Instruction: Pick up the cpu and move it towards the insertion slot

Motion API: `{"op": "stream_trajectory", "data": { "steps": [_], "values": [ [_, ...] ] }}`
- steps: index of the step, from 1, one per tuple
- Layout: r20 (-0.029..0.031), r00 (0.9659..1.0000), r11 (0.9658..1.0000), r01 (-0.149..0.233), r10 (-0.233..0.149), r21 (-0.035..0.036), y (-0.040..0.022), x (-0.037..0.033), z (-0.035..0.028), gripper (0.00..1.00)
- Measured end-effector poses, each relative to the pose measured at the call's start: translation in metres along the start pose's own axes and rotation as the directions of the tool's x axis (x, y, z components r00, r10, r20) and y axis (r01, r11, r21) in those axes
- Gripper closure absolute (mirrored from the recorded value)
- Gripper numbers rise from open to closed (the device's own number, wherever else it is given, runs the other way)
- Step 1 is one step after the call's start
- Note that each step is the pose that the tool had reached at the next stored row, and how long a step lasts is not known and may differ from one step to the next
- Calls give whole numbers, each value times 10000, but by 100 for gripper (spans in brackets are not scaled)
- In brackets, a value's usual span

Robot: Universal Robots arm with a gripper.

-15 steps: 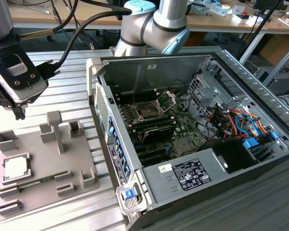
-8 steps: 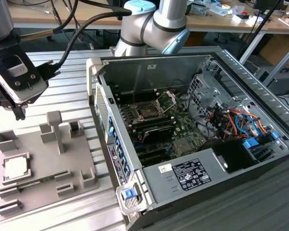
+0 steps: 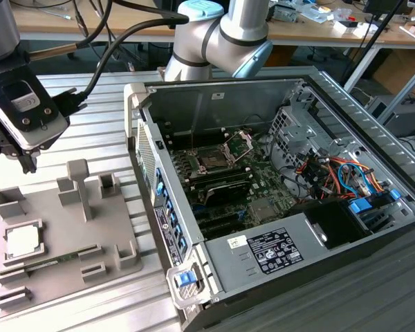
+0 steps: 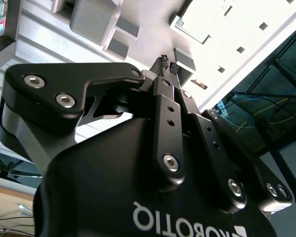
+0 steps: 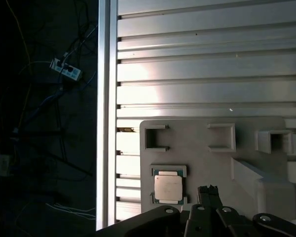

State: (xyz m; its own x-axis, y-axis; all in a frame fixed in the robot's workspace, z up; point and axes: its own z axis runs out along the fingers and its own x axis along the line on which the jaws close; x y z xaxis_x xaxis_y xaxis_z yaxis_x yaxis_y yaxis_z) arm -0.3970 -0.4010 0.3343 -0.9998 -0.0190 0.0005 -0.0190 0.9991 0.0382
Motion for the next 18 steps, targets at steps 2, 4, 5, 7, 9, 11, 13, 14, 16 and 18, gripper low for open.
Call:
{"op": "stream_trajectory", "data": {
  "steps": [2,4,5,7,9,11,13,14,16,18],
  "values": [
    [0,10000,10000,1,-1,0,0,0,2,89],
    [0,10000,10000,1,-1,0,-1,0,6,89],
    [0,10000,10000,1,-1,0,-1,0,8,89],
    [0,10000,10000,0,0,0,-1,0,11,89],
    [0,10000,10000,0,0,0,-1,0,15,89],
    [0,10000,10000,0,0,0,-1,0,18,89],
    [0,10000,10000,0,0,1,-2,0,21,89],
    [0,10000,10000,1,-1,0,-2,0,24,89],
    [0,10000,10000,0,0,0,-2,0,27,89],
    [0,10000,10000,1,-1,0,-3,0,30,89]
  ]
}}
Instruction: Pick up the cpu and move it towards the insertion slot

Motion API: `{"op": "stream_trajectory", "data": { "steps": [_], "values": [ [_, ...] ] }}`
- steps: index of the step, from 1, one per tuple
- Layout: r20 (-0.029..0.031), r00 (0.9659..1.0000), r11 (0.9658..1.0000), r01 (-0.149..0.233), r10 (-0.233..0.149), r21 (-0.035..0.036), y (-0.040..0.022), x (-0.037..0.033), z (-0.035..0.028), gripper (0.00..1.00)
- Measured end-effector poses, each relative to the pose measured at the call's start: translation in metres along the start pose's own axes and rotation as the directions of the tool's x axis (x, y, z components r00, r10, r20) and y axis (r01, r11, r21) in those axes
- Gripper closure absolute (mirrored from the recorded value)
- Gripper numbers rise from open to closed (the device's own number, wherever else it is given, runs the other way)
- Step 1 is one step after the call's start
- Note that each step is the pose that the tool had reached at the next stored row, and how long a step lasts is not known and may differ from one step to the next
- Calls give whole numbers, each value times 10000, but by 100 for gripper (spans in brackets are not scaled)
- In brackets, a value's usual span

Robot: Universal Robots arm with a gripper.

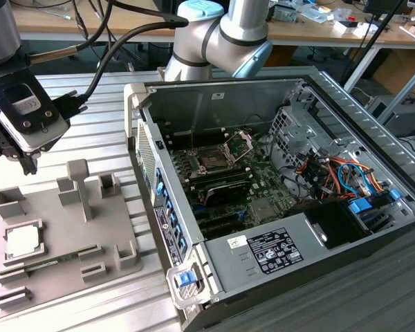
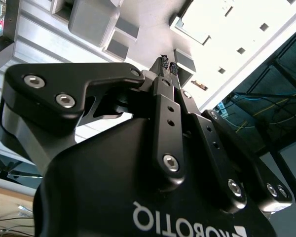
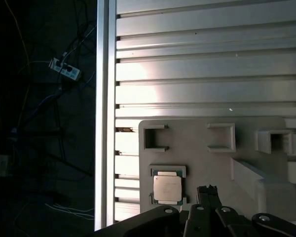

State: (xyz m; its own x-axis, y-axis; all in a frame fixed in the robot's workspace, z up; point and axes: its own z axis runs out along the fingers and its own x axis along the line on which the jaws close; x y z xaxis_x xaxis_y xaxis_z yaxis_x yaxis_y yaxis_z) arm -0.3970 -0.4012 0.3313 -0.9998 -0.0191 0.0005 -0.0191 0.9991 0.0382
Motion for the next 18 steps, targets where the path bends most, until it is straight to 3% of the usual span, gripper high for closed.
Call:
{"op": "stream_trajectory", "data": {
  "steps": [18],
  "values": [
    [1,10000,10000,0,0,0,-27,58,23,89]
  ]
}}
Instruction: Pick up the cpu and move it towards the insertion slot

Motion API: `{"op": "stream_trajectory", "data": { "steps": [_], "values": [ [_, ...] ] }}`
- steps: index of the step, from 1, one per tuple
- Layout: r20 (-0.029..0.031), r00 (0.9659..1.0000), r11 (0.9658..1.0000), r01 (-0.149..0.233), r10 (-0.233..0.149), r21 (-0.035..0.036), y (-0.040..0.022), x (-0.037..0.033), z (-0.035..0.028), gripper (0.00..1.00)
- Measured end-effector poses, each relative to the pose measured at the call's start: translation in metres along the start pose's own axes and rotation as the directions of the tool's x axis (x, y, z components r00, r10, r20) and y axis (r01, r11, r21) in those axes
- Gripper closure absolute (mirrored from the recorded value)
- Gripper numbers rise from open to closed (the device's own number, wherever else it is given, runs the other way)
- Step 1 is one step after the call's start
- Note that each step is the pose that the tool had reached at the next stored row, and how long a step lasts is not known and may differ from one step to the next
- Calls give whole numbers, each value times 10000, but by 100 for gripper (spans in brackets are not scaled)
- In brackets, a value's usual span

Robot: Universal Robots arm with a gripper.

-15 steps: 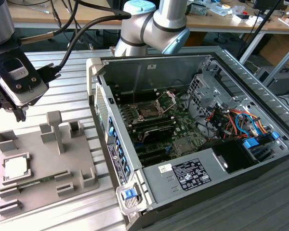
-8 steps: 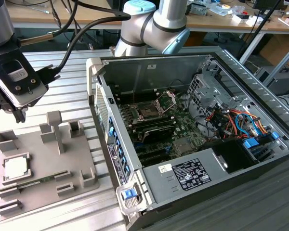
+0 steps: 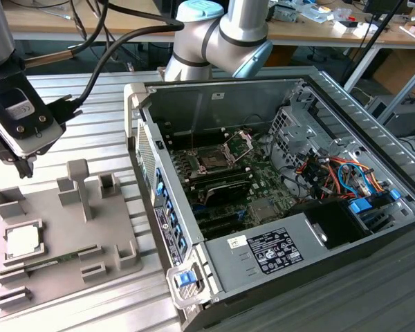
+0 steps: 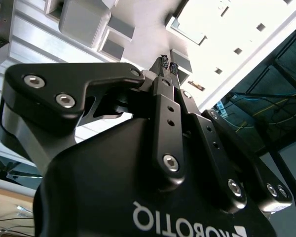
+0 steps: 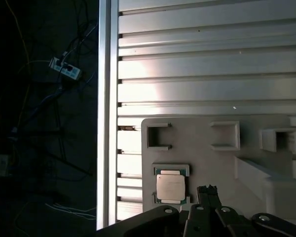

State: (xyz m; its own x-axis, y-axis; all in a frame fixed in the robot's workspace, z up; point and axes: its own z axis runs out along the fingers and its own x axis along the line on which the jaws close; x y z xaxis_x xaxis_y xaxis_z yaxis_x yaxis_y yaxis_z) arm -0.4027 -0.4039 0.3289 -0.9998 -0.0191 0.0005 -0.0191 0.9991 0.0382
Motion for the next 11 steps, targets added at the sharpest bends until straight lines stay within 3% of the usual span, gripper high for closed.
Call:
{"op": "stream_trajectory", "data": {
  "steps": [11],
  "values": [
    [0,10000,10000,0,0,0,-9,44,14,89]
  ]
}}
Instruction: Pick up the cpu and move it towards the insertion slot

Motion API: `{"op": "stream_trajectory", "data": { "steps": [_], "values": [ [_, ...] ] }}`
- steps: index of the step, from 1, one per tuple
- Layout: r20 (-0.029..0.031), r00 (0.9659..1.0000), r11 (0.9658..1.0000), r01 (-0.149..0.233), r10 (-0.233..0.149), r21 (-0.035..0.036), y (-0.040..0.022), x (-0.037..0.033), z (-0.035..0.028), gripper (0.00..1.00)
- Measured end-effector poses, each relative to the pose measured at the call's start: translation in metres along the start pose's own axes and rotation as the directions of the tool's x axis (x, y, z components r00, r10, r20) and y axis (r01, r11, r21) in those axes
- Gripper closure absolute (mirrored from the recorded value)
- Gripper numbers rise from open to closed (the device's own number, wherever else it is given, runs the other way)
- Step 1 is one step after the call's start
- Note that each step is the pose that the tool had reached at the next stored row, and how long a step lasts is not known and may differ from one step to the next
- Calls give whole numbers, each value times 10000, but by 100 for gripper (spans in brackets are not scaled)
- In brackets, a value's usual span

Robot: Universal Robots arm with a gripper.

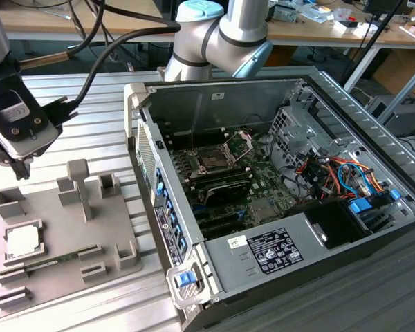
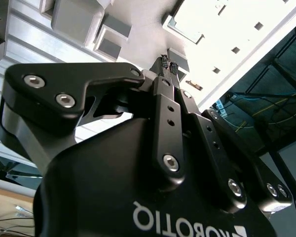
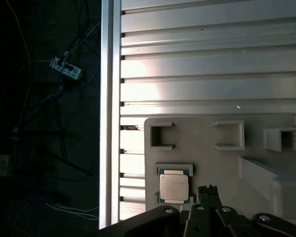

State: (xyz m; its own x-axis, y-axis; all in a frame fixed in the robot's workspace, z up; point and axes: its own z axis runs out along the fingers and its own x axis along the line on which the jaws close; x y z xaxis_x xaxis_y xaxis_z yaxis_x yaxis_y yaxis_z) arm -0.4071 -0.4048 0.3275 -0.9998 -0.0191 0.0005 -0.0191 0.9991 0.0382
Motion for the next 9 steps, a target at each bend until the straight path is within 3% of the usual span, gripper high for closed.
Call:
{"op": "stream_trajectory", "data": {
  "steps": [9],
  "values": [
    [0,10000,10000,0,0,0,-9,19,10,89]
  ]
}}
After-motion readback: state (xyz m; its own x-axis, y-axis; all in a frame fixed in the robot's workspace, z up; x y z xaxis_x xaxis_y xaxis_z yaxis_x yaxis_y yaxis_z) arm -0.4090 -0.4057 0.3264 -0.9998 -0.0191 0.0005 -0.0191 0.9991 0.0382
